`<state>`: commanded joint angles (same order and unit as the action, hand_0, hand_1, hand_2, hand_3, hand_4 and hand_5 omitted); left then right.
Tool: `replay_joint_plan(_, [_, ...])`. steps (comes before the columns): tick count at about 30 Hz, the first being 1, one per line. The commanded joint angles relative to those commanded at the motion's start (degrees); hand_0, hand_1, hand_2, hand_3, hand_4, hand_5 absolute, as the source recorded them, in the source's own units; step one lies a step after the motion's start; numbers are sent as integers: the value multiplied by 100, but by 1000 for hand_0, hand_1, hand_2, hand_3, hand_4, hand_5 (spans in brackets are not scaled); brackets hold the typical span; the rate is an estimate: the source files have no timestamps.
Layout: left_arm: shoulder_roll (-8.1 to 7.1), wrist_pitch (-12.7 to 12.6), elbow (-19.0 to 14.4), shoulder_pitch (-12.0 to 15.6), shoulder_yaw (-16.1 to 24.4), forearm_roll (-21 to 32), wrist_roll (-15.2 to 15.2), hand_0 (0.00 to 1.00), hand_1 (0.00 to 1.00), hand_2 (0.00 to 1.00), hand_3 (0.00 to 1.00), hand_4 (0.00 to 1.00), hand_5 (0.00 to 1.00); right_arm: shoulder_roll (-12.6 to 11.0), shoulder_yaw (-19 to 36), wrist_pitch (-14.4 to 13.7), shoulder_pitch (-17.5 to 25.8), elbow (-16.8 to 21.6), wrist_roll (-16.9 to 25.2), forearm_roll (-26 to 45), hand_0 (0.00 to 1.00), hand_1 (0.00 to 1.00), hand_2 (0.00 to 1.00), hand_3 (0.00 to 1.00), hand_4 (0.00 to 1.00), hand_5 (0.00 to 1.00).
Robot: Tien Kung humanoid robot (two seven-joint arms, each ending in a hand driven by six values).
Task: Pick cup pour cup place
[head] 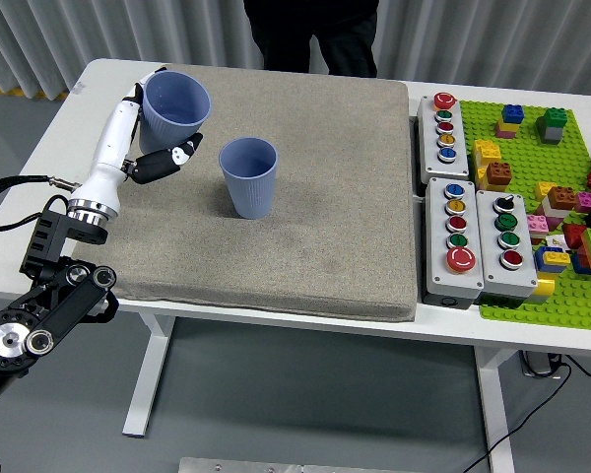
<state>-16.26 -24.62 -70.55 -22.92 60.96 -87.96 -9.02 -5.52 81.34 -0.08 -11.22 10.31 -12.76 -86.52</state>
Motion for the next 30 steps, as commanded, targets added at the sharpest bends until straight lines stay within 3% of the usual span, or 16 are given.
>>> replay_joint_plan(2, [2, -71, 7, -2, -16, -6, -21, 552, 604, 753, 803, 636, 115, -1, -1, 2, -3, 0, -1, -3, 696, 678, 610, 595, 2, 129])
replay_joint_plan(3, [2, -85, 9, -3, -20, -10, -25, 532, 590, 667, 711, 632, 119, -1, -1, 3, -3, 0, -1, -4, 696, 678, 611, 595, 2, 125])
replay_joint_plan(18, [-42, -193, -19, -61, -95, -185, -38, 530, 584, 643, 679, 629, 125, -10, 10, 6, -8, 0, 2, -15, 696, 679, 610, 595, 2, 121])
replay_joint_plan(30, [-188, -178, 25, -242, -310, -1424, 212, 526, 583, 634, 654, 615, 129, -11, -3, 3, -5, 0, -1, -3, 695, 678, 610, 595, 2, 120])
